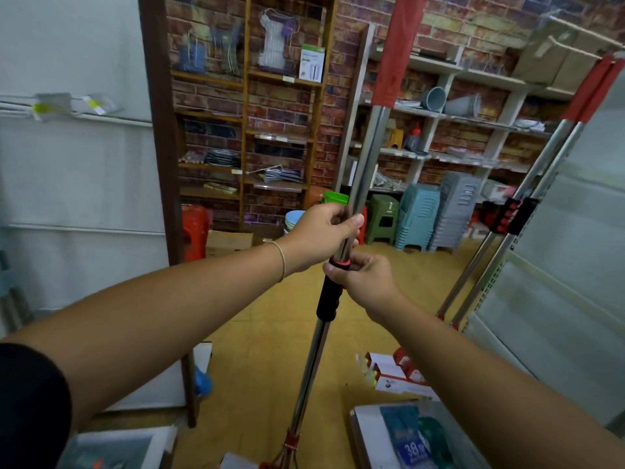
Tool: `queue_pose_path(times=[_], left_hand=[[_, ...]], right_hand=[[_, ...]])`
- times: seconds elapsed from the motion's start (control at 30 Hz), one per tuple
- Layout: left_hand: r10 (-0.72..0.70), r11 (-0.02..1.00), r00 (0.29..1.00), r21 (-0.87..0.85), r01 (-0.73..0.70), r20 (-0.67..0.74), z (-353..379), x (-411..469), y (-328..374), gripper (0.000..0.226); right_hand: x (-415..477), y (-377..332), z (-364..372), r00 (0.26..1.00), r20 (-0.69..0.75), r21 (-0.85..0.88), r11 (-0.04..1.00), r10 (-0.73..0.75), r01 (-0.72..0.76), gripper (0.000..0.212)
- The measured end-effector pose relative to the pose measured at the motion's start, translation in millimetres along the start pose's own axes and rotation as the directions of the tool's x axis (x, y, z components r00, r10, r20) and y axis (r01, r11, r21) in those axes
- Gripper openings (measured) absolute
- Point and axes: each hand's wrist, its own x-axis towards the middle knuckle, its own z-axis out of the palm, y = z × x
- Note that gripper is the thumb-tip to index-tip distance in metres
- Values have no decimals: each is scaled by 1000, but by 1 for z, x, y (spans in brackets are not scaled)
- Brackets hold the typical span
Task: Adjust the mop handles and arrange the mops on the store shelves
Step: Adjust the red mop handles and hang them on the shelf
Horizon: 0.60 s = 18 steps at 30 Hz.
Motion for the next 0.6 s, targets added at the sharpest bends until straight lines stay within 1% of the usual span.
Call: queue_pose_path(times=[0.2,0.33,0.47,0.6], left_hand=[[5,1000,1000,-3,-5,22,22,71,-9,29],[33,999,998,7,-33,52,40,104,-17,29],[28,999,996,-43,-24,87,57,130,-27,28],[25,996,991,-82,-14,133,68,157,-36,23]], right_hand=[[65,10,-34,1000,-16,-17,1000,3,-3,8],[95,21,-59,999,-40,-32,999,2,-3,10],[118,36,-78,996,-72,-50,998,46,-49,13],[138,43,-90,985,-149,-61,994,86,-96,17]])
